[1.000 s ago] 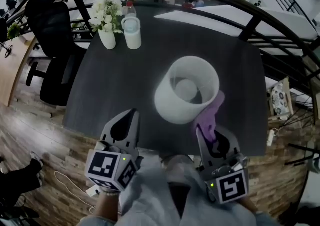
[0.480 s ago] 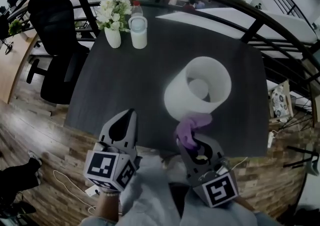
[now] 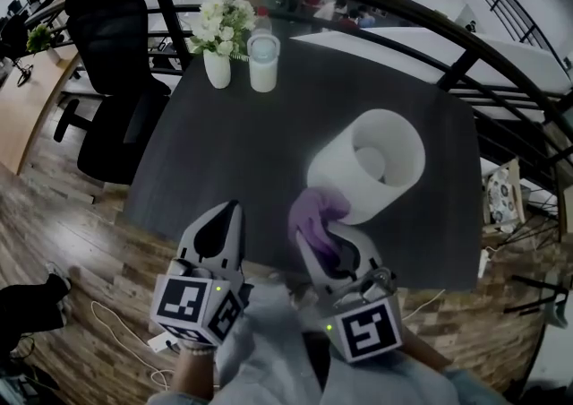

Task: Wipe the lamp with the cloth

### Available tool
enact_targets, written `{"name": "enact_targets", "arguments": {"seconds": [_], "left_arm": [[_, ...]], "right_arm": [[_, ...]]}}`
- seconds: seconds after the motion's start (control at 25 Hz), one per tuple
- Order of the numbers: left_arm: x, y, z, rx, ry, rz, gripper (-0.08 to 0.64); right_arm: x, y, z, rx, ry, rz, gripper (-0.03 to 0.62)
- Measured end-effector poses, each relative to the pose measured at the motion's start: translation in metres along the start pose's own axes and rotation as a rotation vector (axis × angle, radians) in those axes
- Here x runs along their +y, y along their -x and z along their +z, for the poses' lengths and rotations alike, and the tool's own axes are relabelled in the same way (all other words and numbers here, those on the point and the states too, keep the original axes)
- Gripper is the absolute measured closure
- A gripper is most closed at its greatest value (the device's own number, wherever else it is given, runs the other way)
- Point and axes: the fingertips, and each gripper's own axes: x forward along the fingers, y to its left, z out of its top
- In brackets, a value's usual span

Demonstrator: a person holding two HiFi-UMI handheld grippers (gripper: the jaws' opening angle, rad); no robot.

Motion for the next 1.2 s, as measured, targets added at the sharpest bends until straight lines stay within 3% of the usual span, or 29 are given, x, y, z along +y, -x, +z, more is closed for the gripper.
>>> {"name": "enact_targets", "arguments": {"seconds": [0.24,0.56,1.0,1.2], "left_arm": [[-0.001,-0.002,0.002,0.0,-0.003,-0.016,0.548],[-0.01,-0.005,0.007,-0.015,-0.009,-0.044,0.548],[-0.019,-0.013,0.007,-0.001,-0.025,-0.072,0.548],[-0.028,-0.02,0.007,-0.002,-0.024,-0.081,0.548]], "right_arm": [[-0.021,-0.003,0.018,0.009,0.096,-0.047,0.543],[-0.041,-0.005,0.063,-0.074,0.233,-0.082,0.543],[-0.08,0.015,0.134,-0.216,0.247,-0.095,0.543],[-0.122,0.028,0.156,-0.27,0.354,-0.109,0.543]]}}
